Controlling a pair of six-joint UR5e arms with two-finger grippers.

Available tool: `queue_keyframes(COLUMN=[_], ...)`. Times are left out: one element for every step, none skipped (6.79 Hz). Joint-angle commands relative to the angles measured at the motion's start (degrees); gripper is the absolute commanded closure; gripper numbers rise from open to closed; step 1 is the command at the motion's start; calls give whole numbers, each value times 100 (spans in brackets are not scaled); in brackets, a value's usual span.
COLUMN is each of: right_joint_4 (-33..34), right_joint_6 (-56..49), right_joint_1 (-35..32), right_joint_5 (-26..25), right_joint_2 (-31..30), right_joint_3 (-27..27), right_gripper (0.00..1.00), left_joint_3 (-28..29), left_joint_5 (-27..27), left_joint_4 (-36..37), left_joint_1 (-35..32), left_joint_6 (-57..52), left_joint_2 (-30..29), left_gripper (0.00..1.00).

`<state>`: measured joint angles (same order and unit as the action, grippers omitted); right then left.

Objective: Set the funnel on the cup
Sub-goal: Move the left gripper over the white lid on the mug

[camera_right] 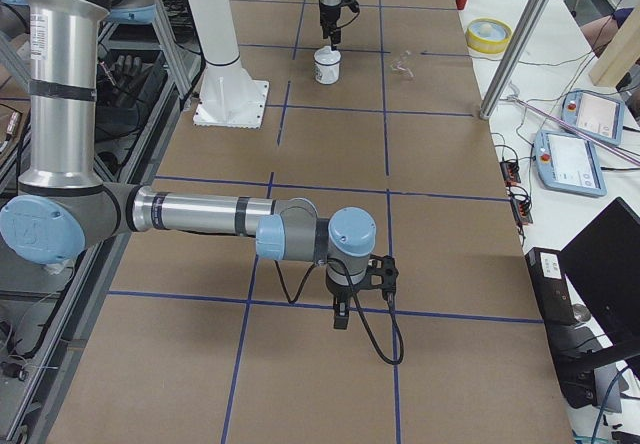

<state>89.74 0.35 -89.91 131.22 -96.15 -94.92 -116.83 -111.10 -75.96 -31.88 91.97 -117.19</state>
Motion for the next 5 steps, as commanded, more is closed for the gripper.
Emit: queue_keyframes(right_joint_4=[0, 0, 0, 0, 0], right_joint_6=[0, 0, 0, 0, 0], right_joint_1=[0, 0, 0, 0, 0], right_joint_5=[0, 0, 0, 0, 0], right_joint_2=[0, 0, 0, 0, 0], right_joint_3=[0, 8, 0, 0, 0], right_gripper=[0, 0, 0, 0, 0], left_joint_3=[46, 55, 55, 64, 90], left_joint_5=[27, 27, 18, 9, 9], left_joint_4=[-15, -24, -33, -50, -120], left_joint_1=[33, 33, 24, 33, 33], left_joint_6=[-3, -21, -38, -47, -47], left_joint_2=[-32, -32, -32, -32, -32], left_gripper=[17, 17, 17, 17, 19])
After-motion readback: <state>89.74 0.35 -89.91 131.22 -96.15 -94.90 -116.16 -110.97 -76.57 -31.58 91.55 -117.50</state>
